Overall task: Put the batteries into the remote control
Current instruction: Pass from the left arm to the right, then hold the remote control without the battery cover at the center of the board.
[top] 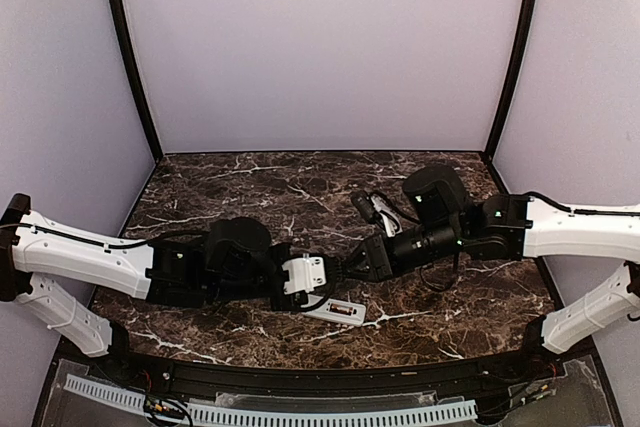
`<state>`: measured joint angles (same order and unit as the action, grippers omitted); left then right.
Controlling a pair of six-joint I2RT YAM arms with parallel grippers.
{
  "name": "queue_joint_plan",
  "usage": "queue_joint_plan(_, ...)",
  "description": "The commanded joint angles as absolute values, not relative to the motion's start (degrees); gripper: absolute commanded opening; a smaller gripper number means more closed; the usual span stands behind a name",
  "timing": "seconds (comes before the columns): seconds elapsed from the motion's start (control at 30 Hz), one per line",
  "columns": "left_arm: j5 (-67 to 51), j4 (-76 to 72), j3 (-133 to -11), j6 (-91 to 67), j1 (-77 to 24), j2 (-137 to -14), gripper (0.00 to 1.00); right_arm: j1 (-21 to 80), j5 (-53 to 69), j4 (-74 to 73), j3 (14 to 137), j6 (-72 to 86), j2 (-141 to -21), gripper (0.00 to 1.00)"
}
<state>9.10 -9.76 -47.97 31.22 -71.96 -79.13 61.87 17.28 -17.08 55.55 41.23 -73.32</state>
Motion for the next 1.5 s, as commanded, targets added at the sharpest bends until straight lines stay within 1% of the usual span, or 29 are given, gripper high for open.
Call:
queue_joint_plan(0.0, 8.5, -9.2, -49.5, 30.6, -71.3, -79.1, 0.0, 62.2, 19.1, -15.5, 55.0, 41.5, -73.7, 0.26)
queue_joint_plan(0.1, 8.4, -9.2, -49.3, 30.9, -71.3, -78.8, 0.0, 62.3, 19.3, -15.2, 54.9, 41.3, -73.8, 0.19)
queue_joint_plan(0.37, 7.8, -9.6, -48.9, 31.0, -71.3, -78.7, 0.0, 62.3, 19.6, -14.5, 55.1, 40.7, -74.0, 0.07)
queue_joint_plan(0.43, 7.8, -9.7, -49.0, 31.0, -71.3, -78.7, 0.0, 62.3, 19.8, -14.3, 55.0, 40.8, -74.0, 0.01)
queue_joint_plan(0.47, 7.6, -9.8, -48.9, 31.0, -71.3, -78.7, 0.0, 62.3, 19.7, -14.1, 55.0, 40.7, -73.9, 0.0)
queue_joint_plan(0.6, 7.3, -10.1, -48.6, 30.9, -71.3, -78.3, 0.0, 62.3, 18.8, -14.3, 54.5, 41.1, -73.1, 0.0)
queue_joint_plan(0.63, 7.2, -10.2, -48.4, 30.6, -71.2, -78.3, 0.08, 62.2, 18.4, -14.4, 54.3, 41.4, -72.9, 0.0)
queue_joint_plan(0.67, 6.6, -10.2, -48.3, 30.5, -71.1, -78.3, 0.18, 62.2, 18.2, -14.5, 54.1, 41.5, -72.7, 0.0)
queue_joint_plan(0.7, 6.2, -10.2, -47.9, 30.2, -71.0, -78.1, 0.44, 62.1, 17.8, -14.6, 53.8, 41.8, -72.5, 0.0)
queue_joint_plan(0.73, 5.2, -10.1, -47.4, 30.1, -70.8, -77.9, 0.54, 62.1, 17.5, -14.6, 53.6, 42.1, -72.3, 0.0)
queue_joint_plan(0.77, 4.6, -10.1, -47.1, 30.1, -70.7, -77.6, 0.68, 61.9, 17.2, -14.9, 53.3, 42.3, -72.1, 0.0)
queue_joint_plan(0.8, 3.4, -9.8, -46.5, 30.1, -70.5, -77.4, 0.77, 61.7, 16.9, -15.1, 53.1, 42.5, -71.9, 0.0)
queue_joint_plan(0.87, -0.1, -8.0, -46.2, 30.3, -69.5, -76.6, 0.85, 61.2, 16.6, -15.7, 52.4, 42.8, -71.4, 0.0)
queue_joint_plan(0.93, -6.5, -3.0, -47.2, 30.2, -67.2, -77.0, 0.89, 59.9, 16.8, -16.2, 51.5, 42.7, -70.7, 0.0)
queue_joint_plan(0.97, -11.2, 1.6, -47.7, 30.4, -65.2, -77.5, 0.9, 59.1, 17.1, -16.2, 50.8, 42.6, -70.5, 0.0)
queue_joint_plan(1.17, -20.9, 12.7, -52.6, 38.1, -57.8, -86.6, 0.95, 52.3, 24.1, -11.6, 45.1, 39.2, -72.4, 0.0)
queue_joint_plan(1.27, -22.3, 15.1, -56.1, 41.6, -56.4, -92.7, 0.99, 50.2, 25.9, -11.5, 44.4, 36.6, -74.2, 0.0)
queue_joint_plan(1.37, -23.4, 14.8, -58.1, 42.2, -55.5, -96.5, 0.99, 48.9, 28.6, -9.2, 42.8, 35.5, -75.4, 0.0)
queue_joint_plan(1.47, -21.3, 11.5, -58.2, 42.3, -55.5, -99.8, 0.99, 48.1, 30.7, -6.4, 41.0, 35.4, -76.4, 0.0)
